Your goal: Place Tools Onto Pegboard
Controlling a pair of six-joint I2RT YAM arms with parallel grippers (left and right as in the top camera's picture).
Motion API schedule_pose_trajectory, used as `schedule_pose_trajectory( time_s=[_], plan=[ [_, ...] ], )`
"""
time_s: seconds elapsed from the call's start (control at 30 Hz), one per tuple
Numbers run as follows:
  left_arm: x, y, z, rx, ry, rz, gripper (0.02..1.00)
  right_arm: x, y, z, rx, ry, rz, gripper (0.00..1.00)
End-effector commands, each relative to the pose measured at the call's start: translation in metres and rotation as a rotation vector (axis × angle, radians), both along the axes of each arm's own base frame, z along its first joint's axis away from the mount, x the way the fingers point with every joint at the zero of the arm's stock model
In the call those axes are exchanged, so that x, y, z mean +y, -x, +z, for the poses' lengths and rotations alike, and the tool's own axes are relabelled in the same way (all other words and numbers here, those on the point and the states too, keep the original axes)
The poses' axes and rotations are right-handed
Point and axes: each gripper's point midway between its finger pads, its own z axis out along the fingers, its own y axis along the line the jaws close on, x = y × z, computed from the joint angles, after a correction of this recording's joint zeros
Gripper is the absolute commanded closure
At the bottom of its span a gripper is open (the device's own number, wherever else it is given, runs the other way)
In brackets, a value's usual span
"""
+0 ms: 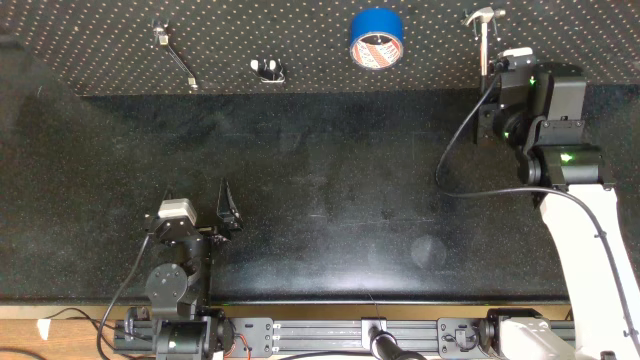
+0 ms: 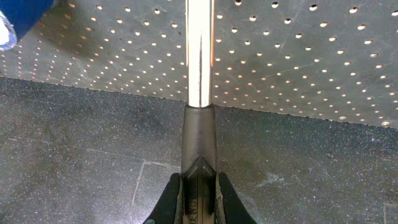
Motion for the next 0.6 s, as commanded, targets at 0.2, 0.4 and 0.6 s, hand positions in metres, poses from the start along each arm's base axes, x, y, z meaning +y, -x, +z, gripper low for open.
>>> schedule_pose_trajectory(
  time_s=[0.2,0.4,0.6],
  plan=[
    [0.000,0.000,-0.001,0.004,-0.012,-0.002,0.023,0.001,-0.001,-0.026,0.087,-0.007,-0.006,0.730],
    [0.000,0.000,-0.002,0.004,-0.012,-0.001,0.020,0.001,-0.001,-0.030,0.098,-0.008,-0.006,0.117],
    [0.000,0.000,-0.002,0.004,-0.012,-0.002,0.023,0.000,0.000,-0.031,0.102,0.004,0.000,0.016]
  ],
)
